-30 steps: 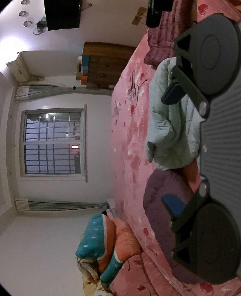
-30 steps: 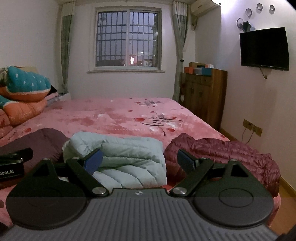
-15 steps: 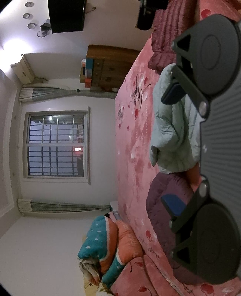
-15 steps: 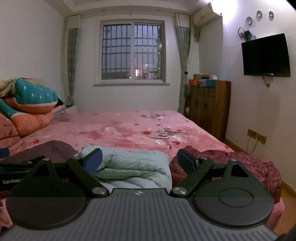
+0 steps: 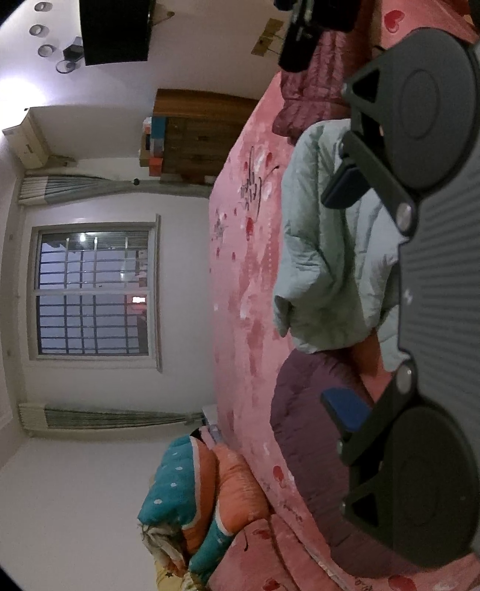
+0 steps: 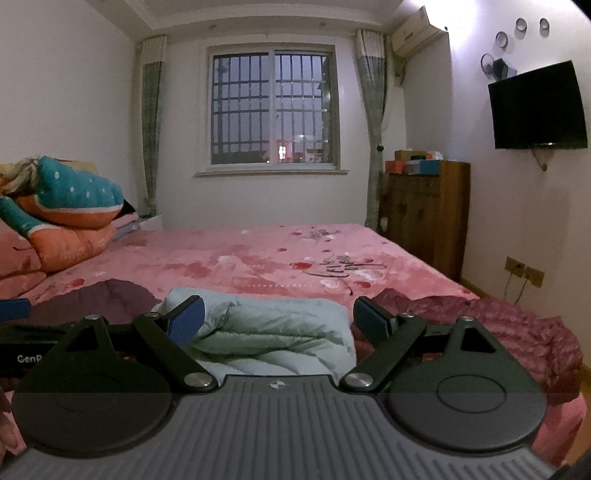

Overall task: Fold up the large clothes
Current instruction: 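Move both grippers toward the crumpled mint-green jacket on the bed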

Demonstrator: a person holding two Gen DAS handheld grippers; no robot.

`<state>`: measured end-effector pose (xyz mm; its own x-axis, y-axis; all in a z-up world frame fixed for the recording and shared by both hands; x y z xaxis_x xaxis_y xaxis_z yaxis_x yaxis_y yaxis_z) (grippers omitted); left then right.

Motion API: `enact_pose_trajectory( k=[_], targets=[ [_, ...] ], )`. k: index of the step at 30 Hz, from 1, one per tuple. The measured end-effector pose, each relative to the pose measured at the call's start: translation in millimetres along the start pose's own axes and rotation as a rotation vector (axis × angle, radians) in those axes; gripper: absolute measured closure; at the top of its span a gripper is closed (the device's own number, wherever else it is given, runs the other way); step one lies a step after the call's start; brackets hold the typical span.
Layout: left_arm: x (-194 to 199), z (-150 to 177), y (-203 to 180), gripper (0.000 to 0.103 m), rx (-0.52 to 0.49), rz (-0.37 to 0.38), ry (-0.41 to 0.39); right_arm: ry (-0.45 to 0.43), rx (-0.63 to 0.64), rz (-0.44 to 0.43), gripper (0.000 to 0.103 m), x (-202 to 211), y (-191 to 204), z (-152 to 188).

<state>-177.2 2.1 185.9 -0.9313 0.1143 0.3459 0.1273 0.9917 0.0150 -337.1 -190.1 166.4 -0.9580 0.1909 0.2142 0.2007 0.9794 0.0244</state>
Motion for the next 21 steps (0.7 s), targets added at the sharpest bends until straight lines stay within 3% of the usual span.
enact_pose_trajectory(
  k=[21],
  targets=[
    [-48.8, 43.6, -10.9, 0.001, -0.051, 0.003, 0.108, 0.143, -0.029, 0.012, 0.000, -72.7, -18.7, 66.7]
  ],
)
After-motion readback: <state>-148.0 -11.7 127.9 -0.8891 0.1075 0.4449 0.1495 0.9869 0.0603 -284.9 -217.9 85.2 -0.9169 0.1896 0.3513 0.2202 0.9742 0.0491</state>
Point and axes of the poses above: each gripper's, at about its wrist camera, not at the fingertips, and x roughly against the way its jaws point, y to its left, z to its underside, the point moved 5 cm from there along -x, roughly the way its jaws point, and after that the axes turned 1 degree about z, right-handed, at the moved point
